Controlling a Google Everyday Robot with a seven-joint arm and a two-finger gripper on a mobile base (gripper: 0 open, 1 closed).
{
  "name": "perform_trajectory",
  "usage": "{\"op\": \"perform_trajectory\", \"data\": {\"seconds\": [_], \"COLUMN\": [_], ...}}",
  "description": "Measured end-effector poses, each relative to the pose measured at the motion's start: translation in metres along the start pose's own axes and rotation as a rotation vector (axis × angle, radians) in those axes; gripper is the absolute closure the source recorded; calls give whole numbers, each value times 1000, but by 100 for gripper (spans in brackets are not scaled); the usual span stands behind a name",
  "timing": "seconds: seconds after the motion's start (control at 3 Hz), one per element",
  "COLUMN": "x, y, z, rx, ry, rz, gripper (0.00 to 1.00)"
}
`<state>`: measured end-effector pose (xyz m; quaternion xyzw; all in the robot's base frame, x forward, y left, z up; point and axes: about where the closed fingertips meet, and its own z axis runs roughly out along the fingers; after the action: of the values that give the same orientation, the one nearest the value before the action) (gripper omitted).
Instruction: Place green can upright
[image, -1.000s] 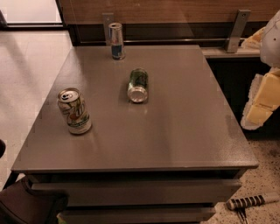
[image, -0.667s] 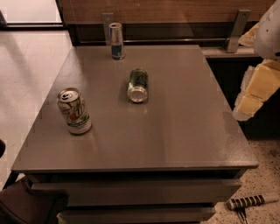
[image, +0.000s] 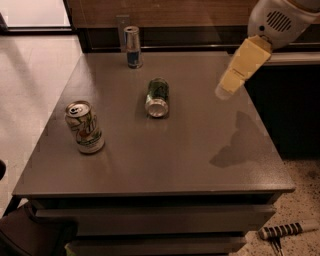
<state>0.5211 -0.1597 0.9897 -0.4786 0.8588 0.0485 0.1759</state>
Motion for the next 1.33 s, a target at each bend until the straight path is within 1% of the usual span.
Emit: {"op": "perform_trajectory", "data": {"seconds": [0.33,0.67,1.0,1.33], "x": [-39,-67,-82,-87], "y": [-6,-13,-17,-20], "z": [18,33,38,40], "rx": [21,44,61,62], "ry": [55,98,76,62], "rz": [89,221,348,354], "gripper": [0,0,0,0]}}
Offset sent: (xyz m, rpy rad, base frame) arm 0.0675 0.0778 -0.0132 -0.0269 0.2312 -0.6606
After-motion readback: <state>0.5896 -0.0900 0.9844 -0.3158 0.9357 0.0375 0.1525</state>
